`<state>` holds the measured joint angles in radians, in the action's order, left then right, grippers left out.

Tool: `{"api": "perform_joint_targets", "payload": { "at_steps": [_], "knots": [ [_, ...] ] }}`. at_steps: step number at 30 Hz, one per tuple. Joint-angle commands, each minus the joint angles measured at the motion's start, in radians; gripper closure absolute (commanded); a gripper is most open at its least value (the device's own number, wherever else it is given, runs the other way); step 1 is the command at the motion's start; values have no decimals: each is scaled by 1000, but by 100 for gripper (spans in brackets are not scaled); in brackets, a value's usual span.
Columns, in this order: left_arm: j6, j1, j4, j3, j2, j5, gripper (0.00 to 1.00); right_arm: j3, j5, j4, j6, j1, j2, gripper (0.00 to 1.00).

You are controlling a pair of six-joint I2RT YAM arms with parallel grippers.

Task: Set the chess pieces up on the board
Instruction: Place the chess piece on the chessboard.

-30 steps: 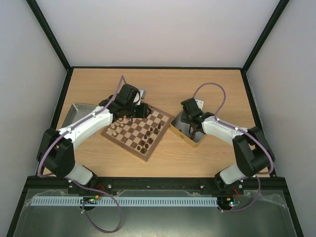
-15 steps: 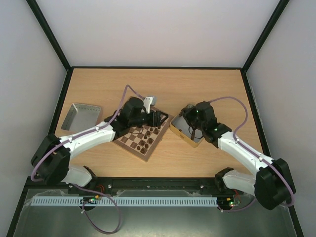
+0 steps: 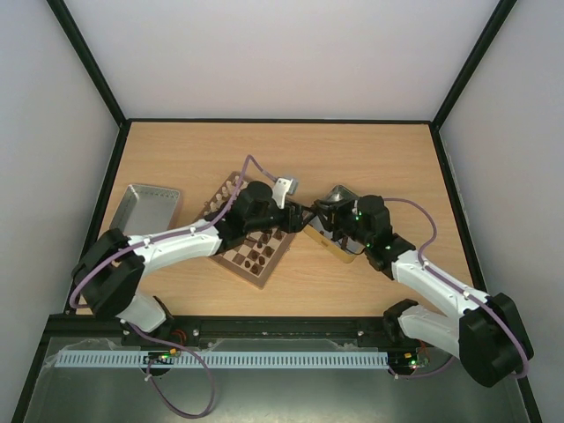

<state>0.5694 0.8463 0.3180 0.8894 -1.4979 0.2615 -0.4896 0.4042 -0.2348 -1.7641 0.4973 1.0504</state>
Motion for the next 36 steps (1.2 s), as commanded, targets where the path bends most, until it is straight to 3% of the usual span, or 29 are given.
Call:
{"api": "perform_joint_targets", "payload": {
  "at_steps": [1,8,14,17,19,24,30,36],
  "knots": [
    [-21,21,-5,61,-42,-19,47,19,42,-128,-104,-2,-18,85],
    [-15,25,-1,71,-31,-68,71,25,52,-139,-103,-2,-17,84],
    [-29,25,-23,80,-35,-101,84,22,61,-149,-84,-2,-1,82],
    [-36,24,-42,88,-35,-106,89,12,54,-134,-50,-2,2,75],
    [-46,24,-94,112,-35,-120,89,-10,37,-95,6,-2,6,63],
    [-114,-13,-412,224,-43,-141,89,-123,-83,98,259,-2,29,44],
    [-210,-98,-889,349,-75,-186,89,-189,-237,266,459,-3,7,42],
    [-254,-188,-1125,409,-152,-171,88,-195,-286,305,511,-2,8,42]
  ]
}}
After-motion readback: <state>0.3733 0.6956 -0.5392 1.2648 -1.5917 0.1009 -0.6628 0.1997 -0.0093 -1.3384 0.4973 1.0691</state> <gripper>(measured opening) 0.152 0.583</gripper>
